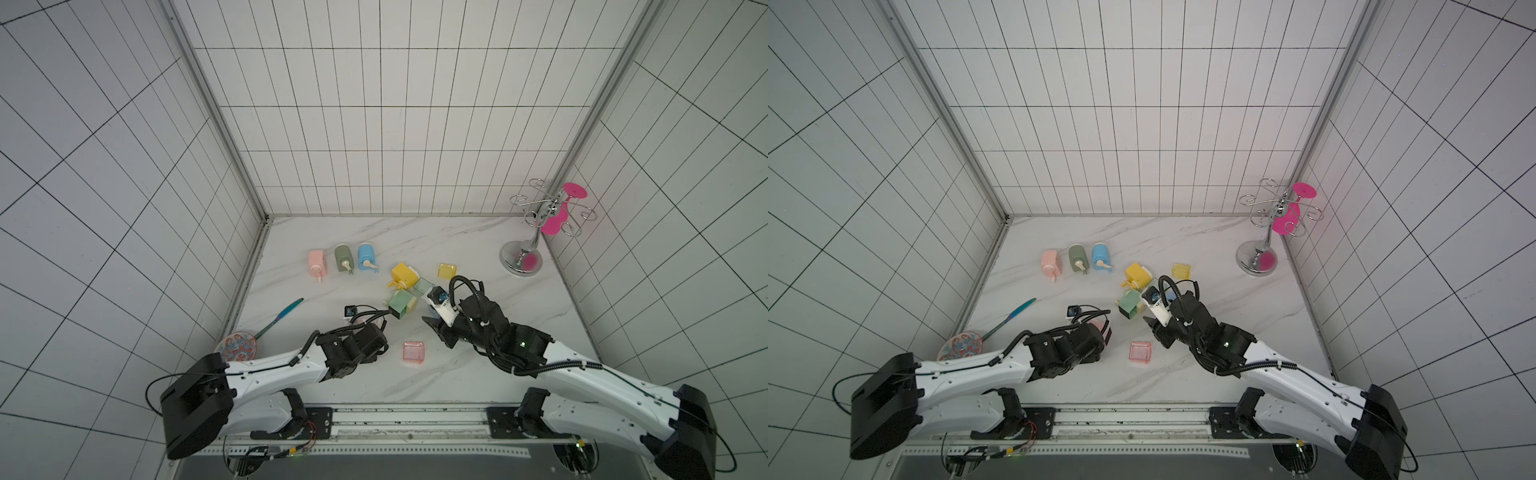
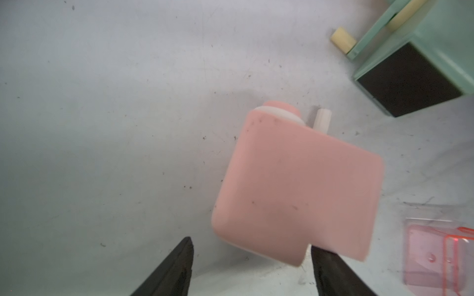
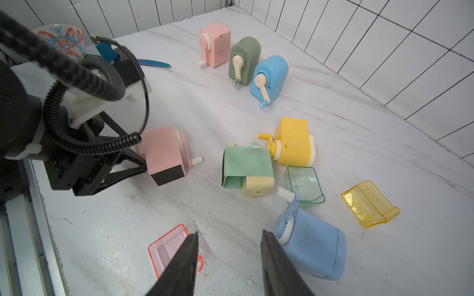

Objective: Put the tray back into the pencil sharpener
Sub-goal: Move the pencil sharpener to the center of the board, then pick up the pencil sharpener from the center of the board.

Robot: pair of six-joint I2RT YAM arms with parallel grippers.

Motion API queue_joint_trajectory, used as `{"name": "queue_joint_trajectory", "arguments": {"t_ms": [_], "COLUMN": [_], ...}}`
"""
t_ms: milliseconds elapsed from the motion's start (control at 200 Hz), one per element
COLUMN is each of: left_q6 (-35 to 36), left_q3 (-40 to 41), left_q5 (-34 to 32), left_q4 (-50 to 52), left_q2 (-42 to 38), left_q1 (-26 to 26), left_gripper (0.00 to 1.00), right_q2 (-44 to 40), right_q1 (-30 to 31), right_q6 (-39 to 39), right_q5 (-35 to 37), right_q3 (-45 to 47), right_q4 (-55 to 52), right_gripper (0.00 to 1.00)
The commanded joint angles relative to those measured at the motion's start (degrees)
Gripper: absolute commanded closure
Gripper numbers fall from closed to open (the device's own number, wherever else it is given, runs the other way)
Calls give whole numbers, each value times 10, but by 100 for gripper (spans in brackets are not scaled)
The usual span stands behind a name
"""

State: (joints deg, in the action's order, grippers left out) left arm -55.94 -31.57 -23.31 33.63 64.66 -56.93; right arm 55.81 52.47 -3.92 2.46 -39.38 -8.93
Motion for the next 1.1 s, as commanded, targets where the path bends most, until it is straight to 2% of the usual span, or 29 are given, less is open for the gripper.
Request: {"name": "queue_joint_trajectory", "arguments": {"t_ms": [0,130,230,320,430,585,695,830,1094], "left_q6": [7,18,19,40,69,107,121,124,123], "left_q3": [-5,-7,-1,5,3,9,16,29,44], "left_q5": [-2,-9,-70,-92,-37,116,197,236,251], "left_q4": [-5,16,26,16,3,-26,-45,-63,-80], "left_q2": [-58,-150,-223,-282,-318,-313,-300,-288,-281], "left_q1": [-6,-6,-4,30,136,308,391,431,435], "left_gripper": [25,24,23,23,20,19,19,19,18], "right_q2": [10,48,94,139,185,257,310,360,420], "right_q1": [-2,41,69,89,102,103,102,93,63], "right_q6": [0,-34,-53,-87,-140,-199,-230,-265,-293], "right_q5": [-26,-25,-28,-36,-53,-67,-63,-66,-111], "right_q3": [-5,-22,-35,-40,-43,-72,-104,-139,-204], "right_q4": [-12,-20,-9,19,60,90,93,92,52], "right_gripper": [51,45,43,42,41,41,41,40,40]}}
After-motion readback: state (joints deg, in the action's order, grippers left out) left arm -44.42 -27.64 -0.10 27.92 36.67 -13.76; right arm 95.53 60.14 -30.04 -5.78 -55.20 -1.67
